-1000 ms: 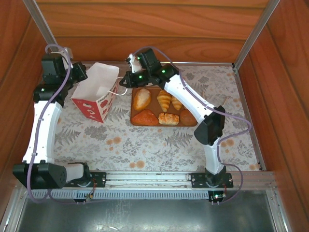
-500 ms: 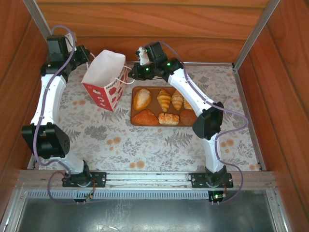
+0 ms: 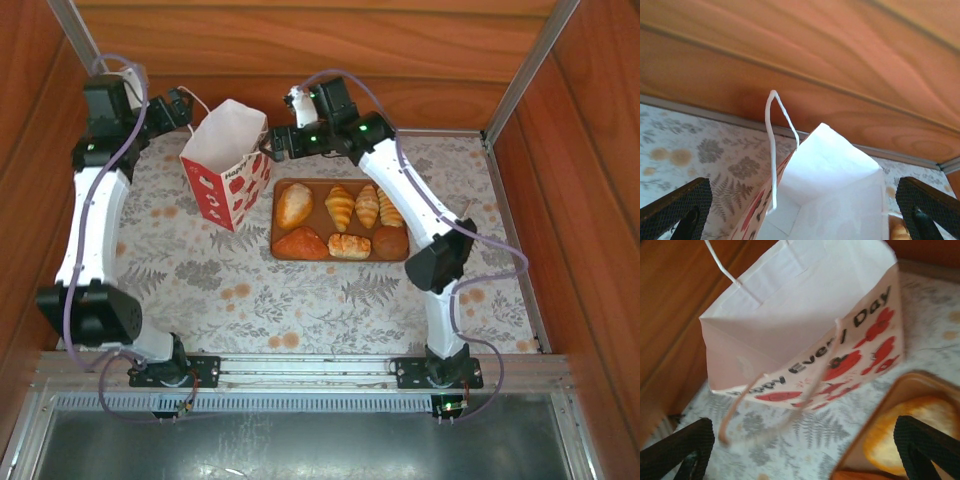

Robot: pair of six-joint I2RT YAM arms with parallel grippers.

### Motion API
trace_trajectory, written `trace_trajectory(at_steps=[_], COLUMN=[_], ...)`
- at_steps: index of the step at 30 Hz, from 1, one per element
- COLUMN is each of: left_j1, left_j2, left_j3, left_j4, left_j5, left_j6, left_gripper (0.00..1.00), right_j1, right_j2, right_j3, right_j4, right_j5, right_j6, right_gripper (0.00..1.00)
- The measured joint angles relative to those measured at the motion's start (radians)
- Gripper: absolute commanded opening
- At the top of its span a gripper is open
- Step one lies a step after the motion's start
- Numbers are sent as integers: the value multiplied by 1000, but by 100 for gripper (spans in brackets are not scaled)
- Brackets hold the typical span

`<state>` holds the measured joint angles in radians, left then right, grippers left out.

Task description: Take the fake bread out of the paper bag

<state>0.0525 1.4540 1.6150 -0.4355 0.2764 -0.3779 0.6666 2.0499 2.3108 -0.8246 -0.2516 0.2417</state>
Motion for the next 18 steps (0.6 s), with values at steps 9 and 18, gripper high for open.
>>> trace_trajectory(at_steps=[9, 18], left_j1=[0, 0], left_j2=[-315, -556], left_j3=[-155, -444], left_j4=[18, 45], left_j5=[-143, -241], left_j6=[39, 33], left_gripper=[100, 100], right_j1=[0, -11], right_j2=[-470, -904], right_j3=[-472, -1044], right_j4=[235, 597], right_j5=[278, 699], right_j6=[-172, -313], right_gripper=[100, 100])
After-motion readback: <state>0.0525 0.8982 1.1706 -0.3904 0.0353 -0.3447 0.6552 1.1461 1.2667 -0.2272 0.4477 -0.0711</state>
